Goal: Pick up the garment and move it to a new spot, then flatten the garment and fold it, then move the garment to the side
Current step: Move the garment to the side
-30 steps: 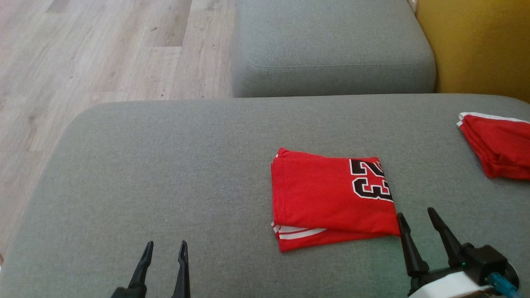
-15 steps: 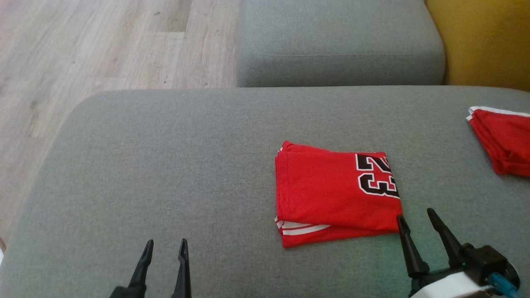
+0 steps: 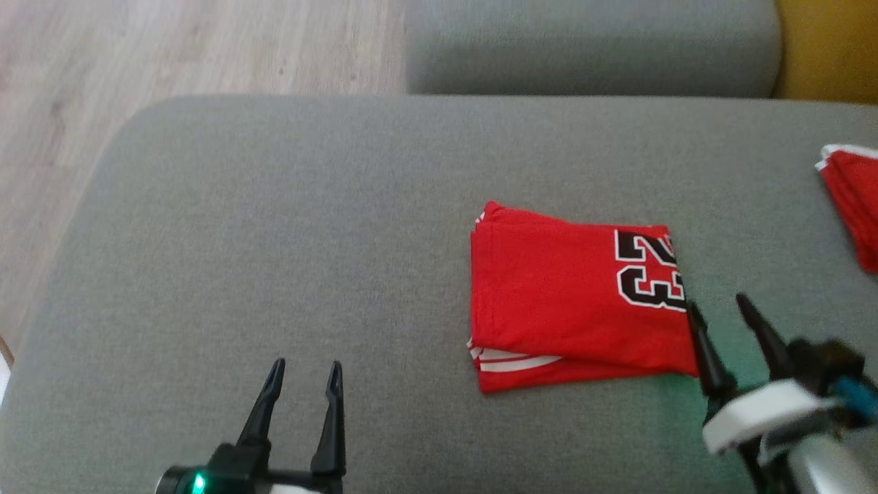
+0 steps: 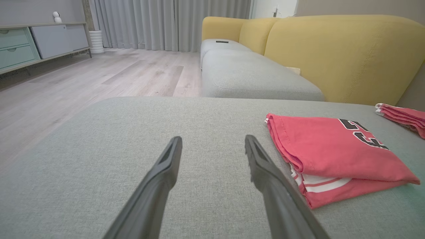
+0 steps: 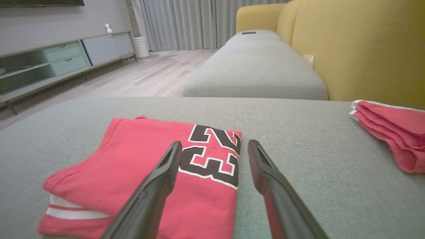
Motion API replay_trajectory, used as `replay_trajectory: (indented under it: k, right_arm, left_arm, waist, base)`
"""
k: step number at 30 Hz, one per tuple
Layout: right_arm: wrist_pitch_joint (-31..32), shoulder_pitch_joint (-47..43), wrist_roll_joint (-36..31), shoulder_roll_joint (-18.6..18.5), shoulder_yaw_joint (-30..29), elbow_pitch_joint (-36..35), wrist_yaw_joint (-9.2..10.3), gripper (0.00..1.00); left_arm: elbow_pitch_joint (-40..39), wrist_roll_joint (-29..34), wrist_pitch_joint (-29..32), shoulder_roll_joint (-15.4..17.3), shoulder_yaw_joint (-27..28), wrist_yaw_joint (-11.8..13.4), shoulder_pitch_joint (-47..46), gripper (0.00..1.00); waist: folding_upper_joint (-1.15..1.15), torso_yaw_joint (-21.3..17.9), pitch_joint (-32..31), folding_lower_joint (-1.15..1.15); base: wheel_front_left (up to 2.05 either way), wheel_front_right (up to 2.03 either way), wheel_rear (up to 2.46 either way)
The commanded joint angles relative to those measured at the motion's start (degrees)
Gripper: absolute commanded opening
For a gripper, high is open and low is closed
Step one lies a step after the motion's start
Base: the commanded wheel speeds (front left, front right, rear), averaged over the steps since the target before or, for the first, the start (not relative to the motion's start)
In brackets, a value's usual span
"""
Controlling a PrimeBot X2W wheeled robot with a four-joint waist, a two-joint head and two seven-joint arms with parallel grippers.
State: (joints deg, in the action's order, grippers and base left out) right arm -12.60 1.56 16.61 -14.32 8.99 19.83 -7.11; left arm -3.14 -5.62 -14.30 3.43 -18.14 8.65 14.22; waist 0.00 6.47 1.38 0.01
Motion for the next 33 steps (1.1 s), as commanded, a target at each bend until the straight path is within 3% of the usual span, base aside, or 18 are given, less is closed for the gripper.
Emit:
replay_trajectory:
  k: [1,10,17,18,19,20,22,23,27,33]
  right_arm:
    - [1.78,4.66,1.44,-2.07,0.72,0.13,-0.37,1.00]
    - [17.11,15.10,12.80,-6.26,1.85,10.54,-0.37,1.00]
    - [19.89,15.81,18.45,-7.41,7.10,13.24,-0.37,1.00]
    - [20.33,15.86,19.47,-7.39,7.88,13.38,-0.37,0.89]
    - [20.73,16.03,20.37,-7.49,8.67,13.45,-0.37,0.67]
    - [20.73,16.03,20.37,-7.49,8.67,13.45,-0.37,0.67]
    - [21.07,16.69,21.97,-7.94,9.90,13.53,-0.37,0.16]
    - [21.03,17.16,22.64,-8.22,10.26,13.64,-0.37,0.00]
    - [20.61,20.27,24.27,-10.43,11.15,13.66,-0.37,0.00]
    - [19.95,27.48,24.64,-16.71,11.11,12.55,-0.37,0.00]
  left_arm:
    - [-1.91,0.34,-0.70,-0.55,0.91,0.51,-3.72,1.00]
    - [-0.99,-0.23,-0.70,-0.55,-2.91,1.56,-8.34,1.00]
    - [-0.26,-0.68,-0.70,-0.55,-4.08,2.66,-10.08,1.00]
    - [-0.23,-0.69,-0.70,-0.55,-4.19,2.82,-10.27,1.00]
    - [-0.21,-0.72,-0.70,-0.55,-4.28,2.95,-10.46,1.00]
    - [-0.21,-0.72,-0.70,-0.55,-4.28,2.95,-10.46,1.00]
    - [-0.21,-0.80,-0.70,-0.55,-4.50,3.12,-10.89,1.00]
    - [-0.24,-0.80,-0.70,-0.55,-4.61,3.19,-11.15,1.00]
    - [-0.66,-0.72,-0.70,-0.55,-5.02,3.41,-12.58,1.00]
    - [-1.72,-0.22,-0.70,-0.55,-6.18,3.46,-16.30,1.00]
  waist:
    - [0.00,0.29,1.68,-0.01]
    - [0.00,1.77,6.55,-0.01]
    - [0.00,2.29,9.10,-0.01]
    - [0.00,2.21,9.41,-0.01]
    - [0.00,2.09,9.73,-0.01]
    - [0.00,2.09,9.73,-0.01]
    - [0.00,1.76,10.35,-0.01]
    - [0.00,1.54,10.66,-0.01]
    - [0.00,0.25,12.46,-0.01]
    - [0.00,-2.44,16.98,-0.01]
  base:
    - [0.00,0.00,0.00]
    - [0.00,0.00,0.00]
    - [0.00,0.00,0.00]
    - [0.00,0.00,0.00]
    - [0.00,0.00,0.00]
    - [0.00,0.00,0.00]
    - [0.00,0.00,0.00]
    - [0.00,0.00,0.00]
    - [0.00,0.00,0.00]
    - [0.00,0.00,0.00]
